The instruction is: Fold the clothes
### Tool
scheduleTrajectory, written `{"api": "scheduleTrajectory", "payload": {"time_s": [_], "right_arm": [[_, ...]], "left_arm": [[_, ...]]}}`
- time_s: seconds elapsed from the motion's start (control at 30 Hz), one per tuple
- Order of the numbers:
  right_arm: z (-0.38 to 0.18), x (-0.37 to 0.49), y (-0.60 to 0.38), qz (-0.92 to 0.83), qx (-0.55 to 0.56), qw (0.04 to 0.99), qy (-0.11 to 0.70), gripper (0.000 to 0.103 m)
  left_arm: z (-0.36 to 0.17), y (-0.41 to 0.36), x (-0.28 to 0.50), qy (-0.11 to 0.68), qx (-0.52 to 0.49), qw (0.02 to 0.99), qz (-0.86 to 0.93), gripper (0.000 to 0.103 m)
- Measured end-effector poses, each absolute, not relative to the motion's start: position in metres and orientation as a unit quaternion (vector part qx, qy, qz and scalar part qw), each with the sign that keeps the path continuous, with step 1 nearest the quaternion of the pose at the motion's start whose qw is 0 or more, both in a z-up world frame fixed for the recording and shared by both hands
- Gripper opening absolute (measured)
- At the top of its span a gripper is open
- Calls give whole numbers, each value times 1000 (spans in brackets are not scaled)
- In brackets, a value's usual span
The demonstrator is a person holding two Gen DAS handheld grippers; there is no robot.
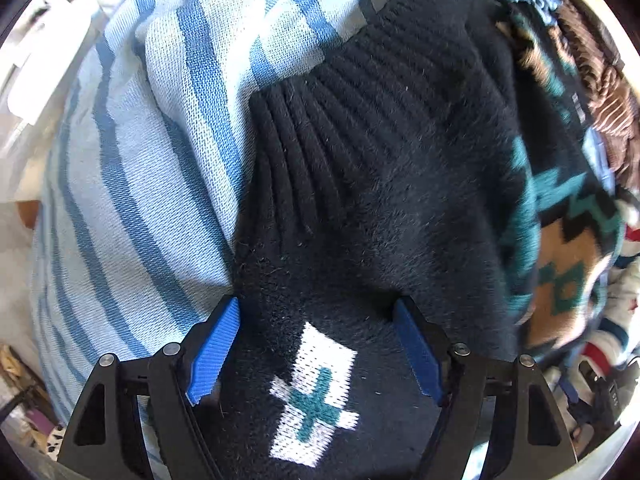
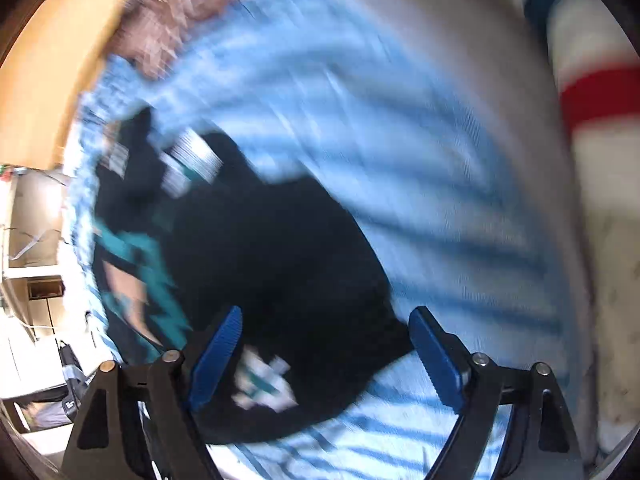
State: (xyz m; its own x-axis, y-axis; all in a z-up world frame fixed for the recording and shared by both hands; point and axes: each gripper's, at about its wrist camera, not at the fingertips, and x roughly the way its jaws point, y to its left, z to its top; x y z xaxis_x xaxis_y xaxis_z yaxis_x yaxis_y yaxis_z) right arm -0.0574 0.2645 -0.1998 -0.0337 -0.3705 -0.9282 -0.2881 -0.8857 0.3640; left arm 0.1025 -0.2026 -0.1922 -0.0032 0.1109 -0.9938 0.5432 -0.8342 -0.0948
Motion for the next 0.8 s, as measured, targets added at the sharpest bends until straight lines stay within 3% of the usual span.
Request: {"api": "scheduleTrajectory", "payload": {"time_s": [0.03, 0.1, 0.13, 0.17, 0.23, 0.37, 0.47, 0.6, 0.63, 0.67, 0.7, 0.8], "right_arm": [[-207, -53, 261, -680, 699, 24, -218, 85], [-209, -46, 250, -700, 697, 2, -156, 63], [-206, -43, 245, -712, 691, -8, -126, 37], [-200, -41, 243, -719, 684, -7, -119, 27], [-182, -38, 244, -734, 669, -4, -121, 18], [-166, -37, 262, -738, 666, -63, -87, 18], [-176, -38, 276, -716, 686, -114, -62, 38], [-154, -32, 249, -744, 659, -14, -109, 43], [-150, -32, 235, -747, 656, 19, -107, 43], [-150, -33, 216, -743, 658, 64, -107, 43], [-153, -34, 199, -730, 666, 105, -108, 42], [-178, -25, 149, -665, 716, 192, -95, 39]], "left_arm": [[-192, -200, 103, 222, 691, 165, -668, 79], [-193, -195, 104, 194, 697, 168, -670, 79], [-193, -194, 105, 185, 699, 168, -670, 79], [-193, -196, 107, 187, 701, 168, -668, 79], [-194, -201, 111, 198, 704, 168, -662, 79], [-194, -212, 120, 216, 707, 169, -652, 79], [-187, -218, 126, 222, 700, 162, -659, 79], [-162, -220, 133, 230, 671, 126, -693, 79], [-155, -214, 134, 214, 667, 104, -706, 76], [-151, -205, 133, 187, 669, 85, -714, 63], [-148, -194, 133, 154, 674, 73, -719, 58], [-151, -169, 142, 85, 684, 43, -723, 54]]}}
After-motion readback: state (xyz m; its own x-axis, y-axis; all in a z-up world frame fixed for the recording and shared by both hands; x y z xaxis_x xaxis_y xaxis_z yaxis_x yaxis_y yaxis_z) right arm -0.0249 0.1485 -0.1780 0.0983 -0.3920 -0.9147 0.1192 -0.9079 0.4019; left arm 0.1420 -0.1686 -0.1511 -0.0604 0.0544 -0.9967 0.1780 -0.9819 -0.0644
